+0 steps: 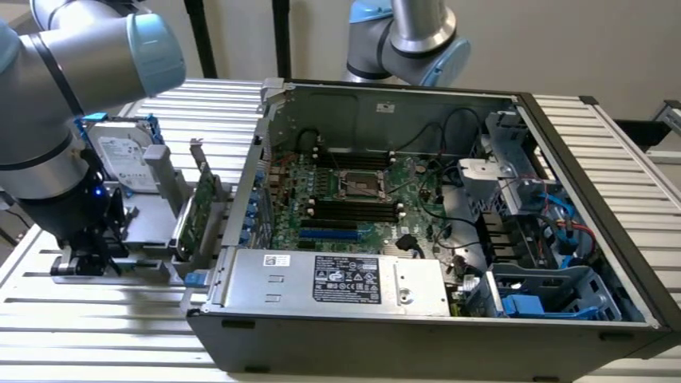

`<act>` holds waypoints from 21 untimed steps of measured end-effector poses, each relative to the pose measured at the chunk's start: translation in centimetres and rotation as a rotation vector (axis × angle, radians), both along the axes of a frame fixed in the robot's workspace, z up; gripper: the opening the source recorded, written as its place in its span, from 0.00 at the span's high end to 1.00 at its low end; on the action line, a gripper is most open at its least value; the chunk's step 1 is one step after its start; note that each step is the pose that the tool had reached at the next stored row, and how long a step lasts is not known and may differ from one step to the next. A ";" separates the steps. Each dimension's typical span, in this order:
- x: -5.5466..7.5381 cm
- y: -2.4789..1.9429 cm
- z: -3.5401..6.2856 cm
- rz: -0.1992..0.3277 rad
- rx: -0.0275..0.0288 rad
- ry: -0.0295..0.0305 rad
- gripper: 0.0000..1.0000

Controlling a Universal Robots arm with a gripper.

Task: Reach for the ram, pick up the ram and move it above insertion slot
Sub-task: 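Pick up the ram and move it above insertion slot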

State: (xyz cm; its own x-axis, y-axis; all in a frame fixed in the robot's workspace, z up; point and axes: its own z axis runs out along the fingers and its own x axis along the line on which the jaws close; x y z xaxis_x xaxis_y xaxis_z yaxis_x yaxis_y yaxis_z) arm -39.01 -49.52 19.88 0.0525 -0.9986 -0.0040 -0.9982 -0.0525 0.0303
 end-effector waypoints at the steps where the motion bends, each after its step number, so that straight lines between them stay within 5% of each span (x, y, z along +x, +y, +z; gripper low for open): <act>1: 0.0 0.01 -0.03 -0.001 0.0000 0.0003 0.64; 4: 0.0 0.02 -0.05 -0.002 0.0001 0.0006 0.65; 7: 0.0 0.02 -0.05 -0.002 0.0000 0.0007 0.84; 21: 0.0 0.02 0.13 -0.002 0.0006 0.0006 0.87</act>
